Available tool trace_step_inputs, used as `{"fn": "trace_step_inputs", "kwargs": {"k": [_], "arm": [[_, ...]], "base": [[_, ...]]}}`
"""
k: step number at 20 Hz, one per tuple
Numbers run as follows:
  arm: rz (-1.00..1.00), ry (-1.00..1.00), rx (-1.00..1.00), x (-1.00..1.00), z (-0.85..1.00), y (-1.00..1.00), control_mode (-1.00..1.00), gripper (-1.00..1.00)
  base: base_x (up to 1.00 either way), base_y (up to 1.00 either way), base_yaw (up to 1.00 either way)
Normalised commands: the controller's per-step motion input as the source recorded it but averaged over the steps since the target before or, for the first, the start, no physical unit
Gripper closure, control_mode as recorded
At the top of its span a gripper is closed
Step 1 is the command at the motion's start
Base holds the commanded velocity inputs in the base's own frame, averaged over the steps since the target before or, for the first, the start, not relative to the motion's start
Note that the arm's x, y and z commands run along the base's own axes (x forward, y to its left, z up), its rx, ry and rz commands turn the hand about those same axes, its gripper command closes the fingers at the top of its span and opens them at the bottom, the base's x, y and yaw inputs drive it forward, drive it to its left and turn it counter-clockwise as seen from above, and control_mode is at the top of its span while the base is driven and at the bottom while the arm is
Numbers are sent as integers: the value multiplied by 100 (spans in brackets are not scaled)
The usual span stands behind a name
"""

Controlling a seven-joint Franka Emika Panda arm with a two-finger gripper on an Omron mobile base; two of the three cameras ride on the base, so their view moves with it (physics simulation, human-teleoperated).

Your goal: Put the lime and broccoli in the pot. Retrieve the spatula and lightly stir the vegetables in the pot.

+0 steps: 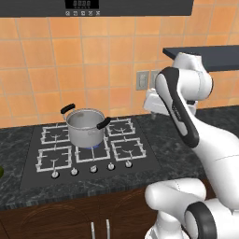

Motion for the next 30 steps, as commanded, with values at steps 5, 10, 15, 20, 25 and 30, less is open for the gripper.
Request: {"fn": "trace_step_inputs", "kwargs": {"k": [5, 10, 15, 20, 25, 30], "arm": [[0, 0, 0, 0, 0, 0, 100, -100], [0, 0, 0, 0, 0, 0, 100, -100], [0, 0, 0, 0, 0, 0, 100, -100], [0, 0, 0, 0, 0, 0, 100, -100], [0, 0, 0, 0, 0, 0, 100, -100], [0, 0, 0, 0, 0, 0, 100, -100]], "base": [[-46, 54, 12], [-34, 100, 12], [32, 84, 3], [29, 52, -2], [43, 35, -8], [40, 20, -7]]}}
